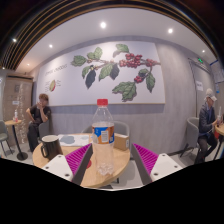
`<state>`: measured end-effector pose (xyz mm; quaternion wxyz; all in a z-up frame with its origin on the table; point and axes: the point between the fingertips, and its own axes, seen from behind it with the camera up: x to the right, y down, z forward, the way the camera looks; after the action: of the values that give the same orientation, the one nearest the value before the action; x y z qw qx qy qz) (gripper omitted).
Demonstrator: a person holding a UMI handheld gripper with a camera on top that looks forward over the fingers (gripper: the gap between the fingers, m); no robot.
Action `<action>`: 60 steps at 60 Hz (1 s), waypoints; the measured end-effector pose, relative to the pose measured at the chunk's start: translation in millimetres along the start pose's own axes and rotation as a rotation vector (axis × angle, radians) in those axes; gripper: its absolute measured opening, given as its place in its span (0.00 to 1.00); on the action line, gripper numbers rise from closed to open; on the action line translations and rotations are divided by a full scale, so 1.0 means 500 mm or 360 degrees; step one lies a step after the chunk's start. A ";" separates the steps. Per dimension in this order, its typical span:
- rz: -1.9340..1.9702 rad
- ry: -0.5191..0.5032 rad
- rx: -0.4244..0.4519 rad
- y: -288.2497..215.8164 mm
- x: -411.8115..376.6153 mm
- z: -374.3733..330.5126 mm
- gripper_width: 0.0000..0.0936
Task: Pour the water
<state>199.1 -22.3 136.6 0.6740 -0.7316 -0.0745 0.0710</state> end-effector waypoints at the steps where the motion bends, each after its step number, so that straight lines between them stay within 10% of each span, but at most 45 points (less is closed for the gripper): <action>1: -0.0002 -0.0007 0.0005 0.002 0.002 0.026 0.89; 21: 0.0020 0.0069 0.0034 -0.010 -0.046 0.254 0.88; 25: 0.0047 0.0103 0.0028 0.004 -0.039 0.280 0.55; 38: 0.0010 0.0212 0.0132 -0.005 -0.026 0.282 0.35; 60: -0.1475 0.0369 0.0029 -0.110 -0.142 0.285 0.34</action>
<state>99.5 106.8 180.0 0.6447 -0.6185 -0.3166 -0.3186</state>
